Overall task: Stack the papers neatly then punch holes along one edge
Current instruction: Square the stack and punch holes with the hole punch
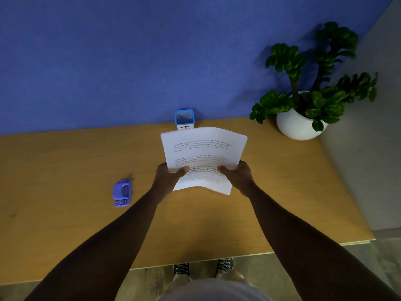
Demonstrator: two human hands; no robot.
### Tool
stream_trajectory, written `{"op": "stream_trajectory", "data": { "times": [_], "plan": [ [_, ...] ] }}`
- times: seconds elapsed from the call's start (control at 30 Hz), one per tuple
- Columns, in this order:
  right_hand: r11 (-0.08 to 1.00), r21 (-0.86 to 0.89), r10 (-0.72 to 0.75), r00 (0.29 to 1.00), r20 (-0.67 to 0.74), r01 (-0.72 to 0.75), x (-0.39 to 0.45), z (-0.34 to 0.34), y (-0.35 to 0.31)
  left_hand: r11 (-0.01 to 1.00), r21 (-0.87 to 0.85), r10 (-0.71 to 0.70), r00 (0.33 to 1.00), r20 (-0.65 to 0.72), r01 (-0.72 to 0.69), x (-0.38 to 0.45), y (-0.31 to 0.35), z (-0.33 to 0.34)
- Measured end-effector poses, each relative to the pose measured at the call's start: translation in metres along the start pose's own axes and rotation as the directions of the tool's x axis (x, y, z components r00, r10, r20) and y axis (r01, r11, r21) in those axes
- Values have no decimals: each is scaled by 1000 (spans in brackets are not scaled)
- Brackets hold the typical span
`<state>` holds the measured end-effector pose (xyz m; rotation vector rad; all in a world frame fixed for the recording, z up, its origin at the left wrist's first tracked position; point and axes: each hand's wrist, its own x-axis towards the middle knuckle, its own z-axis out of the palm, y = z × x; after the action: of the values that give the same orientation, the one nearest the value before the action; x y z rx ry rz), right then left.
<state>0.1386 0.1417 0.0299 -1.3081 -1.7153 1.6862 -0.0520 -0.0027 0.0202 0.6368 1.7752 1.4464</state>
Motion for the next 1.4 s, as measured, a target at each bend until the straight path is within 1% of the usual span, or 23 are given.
{"op": "stream_trajectory", "data": {
  "times": [0.1,0.2,0.27,0.37,0.47,0.53,0.63,0.77,0.9,1.0,1.1,1.23,1.33,1.4],
  "plan": [
    [999,49,2,1000,13,-3,2,-3,-6,999,-2,34,999,-16,-34,3,3,-5],
    [991,133,8,1000,29,-12,6,-9,-10,997,-31,74,994,-85,-77,6,6,-11],
    [980,197,5,998,55,-16,8,-15,-13,995,-80,52,988,-146,-64,8,8,-16],
    [947,321,-3,996,91,-27,12,-22,-16,994,-98,16,974,-226,-39,11,5,-22],
    [898,435,11,994,108,-57,14,-26,-19,985,-171,-68,958,-278,20,12,0,-26],
    [871,486,18,992,122,-76,14,-25,-19,969,-238,-127,962,-243,68,11,-2,-26],
    [826,553,31,988,153,-111,14,-20,-20,942,-317,-167,972,-167,107,9,-3,-20],
    [768,622,18,977,214,-151,13,-11,-19,922,-364,-154,987,-37,130,7,3,-10],
    [754,629,26,966,259,-189,12,-2,-17,925,-360,-126,992,1,118,9,9,-5],
    [758,621,22,959,282,-200,12,-1,-15,921,-375,-110,994,-4,101,11,11,-8],
    [759,626,35,971,235,-179,12,-8,-12,940,-330,-107,994,-35,89,13,11,-17],
    [786,605,96,992,85,-128,13,-21,-2,980,-179,-106,987,-120,84,14,10,-31],
    [793,594,163,987,4,-133,13,-31,5,991,-115,-77,988,-136,61,15,9,-39],
    [814,568,169,985,-28,-124,13,-36,9,996,-72,-59,988,-141,49,16,8,-43]
  ]
}}
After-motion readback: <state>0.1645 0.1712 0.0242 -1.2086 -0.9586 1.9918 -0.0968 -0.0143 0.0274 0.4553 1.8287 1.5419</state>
